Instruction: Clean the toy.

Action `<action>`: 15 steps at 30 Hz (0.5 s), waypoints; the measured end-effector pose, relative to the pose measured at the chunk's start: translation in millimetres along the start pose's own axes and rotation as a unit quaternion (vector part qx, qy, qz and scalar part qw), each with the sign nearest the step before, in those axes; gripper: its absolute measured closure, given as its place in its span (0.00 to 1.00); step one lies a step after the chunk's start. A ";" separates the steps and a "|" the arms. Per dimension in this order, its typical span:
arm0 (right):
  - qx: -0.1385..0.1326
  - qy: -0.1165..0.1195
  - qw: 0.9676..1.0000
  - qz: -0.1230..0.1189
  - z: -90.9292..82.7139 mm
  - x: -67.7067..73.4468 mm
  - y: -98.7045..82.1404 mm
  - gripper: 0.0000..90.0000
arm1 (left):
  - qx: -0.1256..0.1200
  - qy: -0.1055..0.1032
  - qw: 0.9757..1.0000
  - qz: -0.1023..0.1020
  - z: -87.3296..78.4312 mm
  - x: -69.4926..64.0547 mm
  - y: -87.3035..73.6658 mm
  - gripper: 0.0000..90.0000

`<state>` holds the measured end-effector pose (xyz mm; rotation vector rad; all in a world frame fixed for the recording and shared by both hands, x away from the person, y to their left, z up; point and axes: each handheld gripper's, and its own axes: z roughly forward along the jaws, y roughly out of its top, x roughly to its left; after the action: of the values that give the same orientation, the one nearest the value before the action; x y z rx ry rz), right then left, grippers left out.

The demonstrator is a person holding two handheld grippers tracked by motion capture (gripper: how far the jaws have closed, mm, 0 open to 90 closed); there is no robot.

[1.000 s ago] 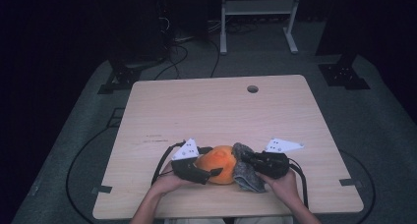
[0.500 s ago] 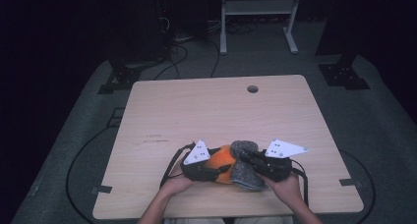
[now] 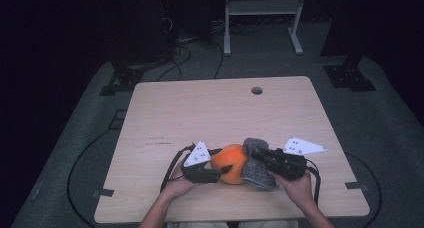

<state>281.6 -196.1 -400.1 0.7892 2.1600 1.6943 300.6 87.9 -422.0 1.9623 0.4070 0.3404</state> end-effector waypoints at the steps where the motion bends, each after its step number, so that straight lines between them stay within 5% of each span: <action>1: 0.004 0.000 1.000 -0.018 2.1 5.4 2.9 0.91 | 0.001 -0.004 1.000 0.001 1.2 -1.1 1.6 0.42; 3: 0.023 -0.008 0.999 -0.034 9.4 7.4 -0.4 0.91 | 0.003 -0.009 1.000 0.000 0.9 -0.4 2.3 0.34; 6: 0.028 -0.010 0.999 -0.015 9.9 -1.1 -8.3 0.91 | 0.001 -0.031 0.999 -0.031 -5.6 8.3 -1.8 0.16; 9: 0.023 -0.008 1.000 0.005 4.9 -8.9 -10.5 0.91 | 0.023 -0.033 0.997 -0.061 -3.2 15.9 -11.9 0.10; 11: 0.019 -0.005 1.000 0.017 4.5 -13.0 -12.6 0.91 | 0.034 -0.050 0.997 -0.054 3.7 14.0 -15.8 0.15; 13: 0.018 -0.006 1.000 0.022 5.0 -14.4 -13.5 0.91 | 0.030 -0.030 0.998 -0.036 8.7 9.5 -16.6 0.25; 15: 0.015 -0.020 0.999 0.025 4.9 -16.1 -15.8 0.91 | 0.020 -0.016 0.999 -0.041 9.1 9.1 -14.6 0.39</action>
<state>293.5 -204.0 -418.3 0.8830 2.1617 1.6589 310.6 90.0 -438.5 1.9809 0.4764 0.2505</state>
